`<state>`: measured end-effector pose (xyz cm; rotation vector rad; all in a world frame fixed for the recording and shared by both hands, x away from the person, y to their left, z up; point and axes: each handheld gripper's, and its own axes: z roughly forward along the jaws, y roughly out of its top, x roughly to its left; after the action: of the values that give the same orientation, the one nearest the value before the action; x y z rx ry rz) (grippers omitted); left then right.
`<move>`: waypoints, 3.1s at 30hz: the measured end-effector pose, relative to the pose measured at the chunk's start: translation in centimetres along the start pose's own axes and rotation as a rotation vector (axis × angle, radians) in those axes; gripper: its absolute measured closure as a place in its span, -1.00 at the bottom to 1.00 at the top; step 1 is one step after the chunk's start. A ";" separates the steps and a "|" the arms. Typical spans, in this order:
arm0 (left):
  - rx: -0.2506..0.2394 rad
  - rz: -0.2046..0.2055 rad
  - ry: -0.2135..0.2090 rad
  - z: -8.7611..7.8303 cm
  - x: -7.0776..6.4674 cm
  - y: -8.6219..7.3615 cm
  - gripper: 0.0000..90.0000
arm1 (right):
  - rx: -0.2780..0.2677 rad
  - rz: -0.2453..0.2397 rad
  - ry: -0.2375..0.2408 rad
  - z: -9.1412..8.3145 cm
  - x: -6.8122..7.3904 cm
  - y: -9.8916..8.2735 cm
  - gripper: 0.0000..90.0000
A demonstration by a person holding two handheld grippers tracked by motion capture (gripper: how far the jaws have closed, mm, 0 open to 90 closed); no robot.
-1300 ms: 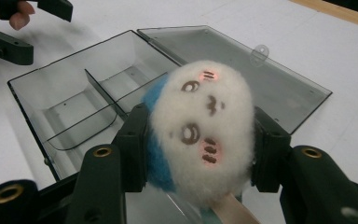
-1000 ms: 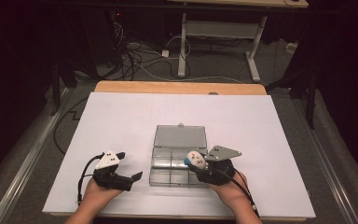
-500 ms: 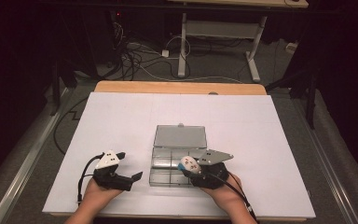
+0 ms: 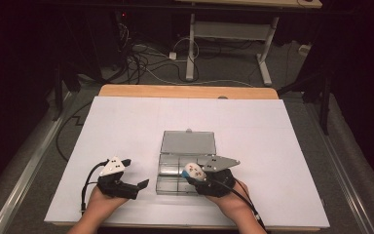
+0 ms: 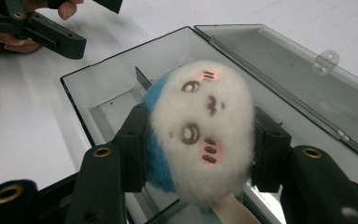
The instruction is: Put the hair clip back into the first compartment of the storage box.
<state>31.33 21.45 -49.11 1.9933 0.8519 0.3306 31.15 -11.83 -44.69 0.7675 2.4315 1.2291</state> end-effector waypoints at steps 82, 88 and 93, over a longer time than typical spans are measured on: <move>-0.016 0.000 0.002 -0.1 0.0 -0.1 -1.00 | 0.003 0.034 -0.021 0.3 -1.5 1.1 -0.41; -0.016 0.000 0.001 -0.1 0.0 -0.1 -1.00 | -0.010 0.060 -0.030 -0.8 -2.2 -0.3 -0.48; -0.017 -0.001 0.000 -0.2 0.0 -0.1 -1.00 | -0.022 0.078 -0.044 -1.7 -2.6 -1.4 -0.55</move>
<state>31.19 21.56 -49.10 1.9768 0.8472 0.3364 31.96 -15.15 -44.69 0.8809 2.3691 1.2520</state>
